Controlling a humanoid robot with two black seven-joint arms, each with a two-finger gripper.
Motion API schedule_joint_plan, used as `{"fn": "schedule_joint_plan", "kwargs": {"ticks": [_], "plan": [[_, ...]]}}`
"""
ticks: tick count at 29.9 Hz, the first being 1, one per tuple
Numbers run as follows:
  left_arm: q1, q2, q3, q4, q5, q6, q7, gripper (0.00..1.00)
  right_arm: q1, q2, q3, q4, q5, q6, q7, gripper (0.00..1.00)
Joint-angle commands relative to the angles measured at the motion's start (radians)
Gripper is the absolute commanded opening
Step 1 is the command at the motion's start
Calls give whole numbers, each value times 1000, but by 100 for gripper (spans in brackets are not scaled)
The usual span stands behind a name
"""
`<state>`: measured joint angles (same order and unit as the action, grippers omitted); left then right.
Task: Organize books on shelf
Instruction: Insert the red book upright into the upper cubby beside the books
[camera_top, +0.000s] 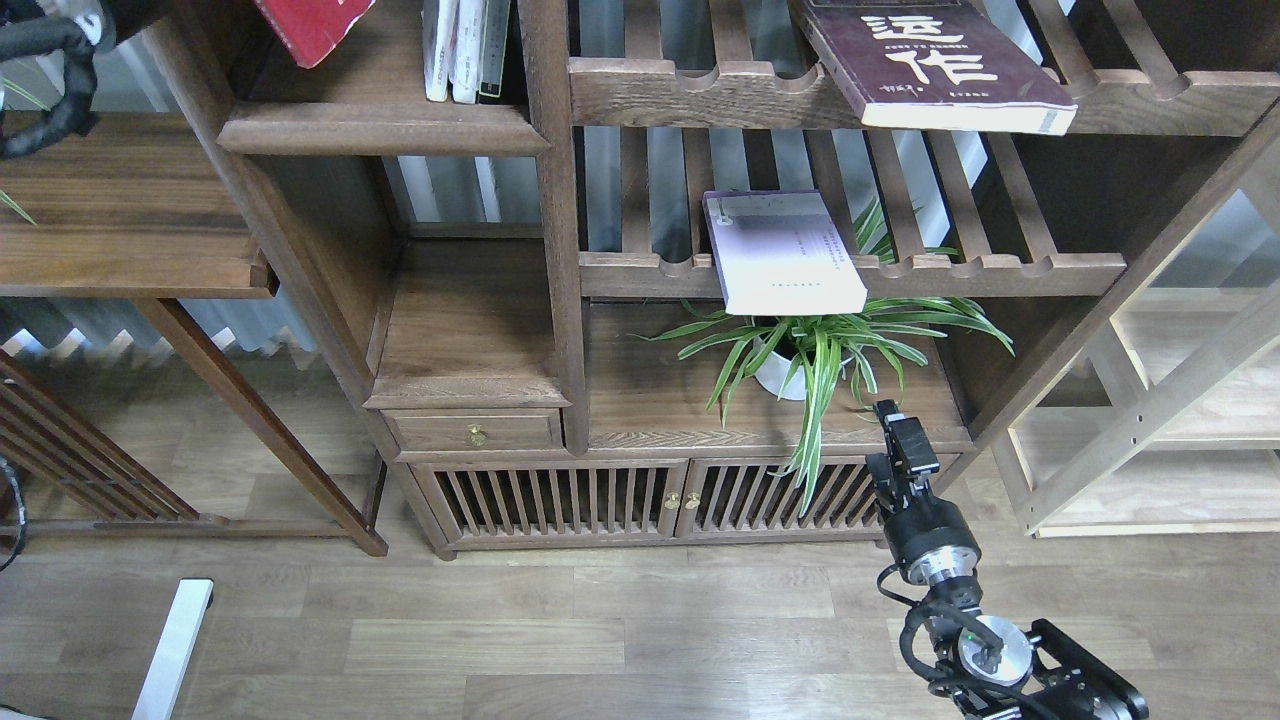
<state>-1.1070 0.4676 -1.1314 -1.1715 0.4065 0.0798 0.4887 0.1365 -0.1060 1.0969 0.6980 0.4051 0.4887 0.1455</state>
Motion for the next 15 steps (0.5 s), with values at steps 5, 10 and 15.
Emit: {"fn": "schedule_joint_plan", "kwargs": {"ticks": [5,10,15], "plan": [[-22,-20,4,73,1,-11,0,4,2,-1,0,0,1,0,-1,100],[-24,-41,10,105,1,-14,0,4,8,-4,1,0,6,0,-3,100],[-48,-76,31,157,3,-15,0,4,8,-4,0,0,6,0,-3,100]]}}
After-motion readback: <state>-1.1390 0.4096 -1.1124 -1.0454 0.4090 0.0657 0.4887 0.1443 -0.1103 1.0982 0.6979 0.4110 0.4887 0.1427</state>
